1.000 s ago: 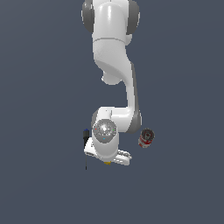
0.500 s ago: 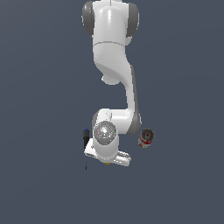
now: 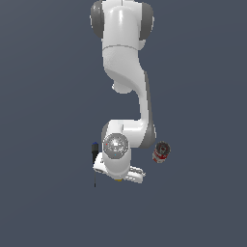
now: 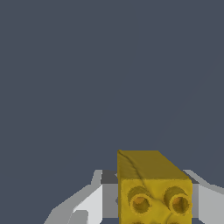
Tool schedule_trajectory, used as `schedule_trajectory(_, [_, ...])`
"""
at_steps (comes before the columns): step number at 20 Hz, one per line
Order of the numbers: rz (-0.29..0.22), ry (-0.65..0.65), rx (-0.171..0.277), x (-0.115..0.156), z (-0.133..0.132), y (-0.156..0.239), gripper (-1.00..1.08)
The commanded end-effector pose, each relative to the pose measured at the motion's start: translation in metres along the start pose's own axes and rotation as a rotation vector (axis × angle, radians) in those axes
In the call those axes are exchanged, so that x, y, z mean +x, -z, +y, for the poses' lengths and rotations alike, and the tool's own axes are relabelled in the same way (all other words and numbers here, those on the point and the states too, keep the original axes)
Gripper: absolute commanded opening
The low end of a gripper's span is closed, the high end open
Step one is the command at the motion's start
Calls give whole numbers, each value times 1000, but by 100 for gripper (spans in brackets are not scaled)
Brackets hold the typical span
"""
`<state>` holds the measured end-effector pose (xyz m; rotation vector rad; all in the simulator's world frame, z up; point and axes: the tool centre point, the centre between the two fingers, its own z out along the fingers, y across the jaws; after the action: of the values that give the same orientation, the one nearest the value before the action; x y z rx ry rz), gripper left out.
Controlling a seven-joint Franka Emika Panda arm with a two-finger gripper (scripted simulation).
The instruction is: Pick up a designated object from a clutter of objects.
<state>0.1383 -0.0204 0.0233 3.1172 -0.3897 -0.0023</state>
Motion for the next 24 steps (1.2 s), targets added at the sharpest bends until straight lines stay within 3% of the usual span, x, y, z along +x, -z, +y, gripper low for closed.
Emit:
schedule_trajectory(1, [1, 0, 0, -1, 0, 4, -100])
schedule_trajectory(12, [1, 0, 0, -18, -5, 61, -100])
schedule_trajectory(24, [1, 0, 0, -55, -15, 189, -100])
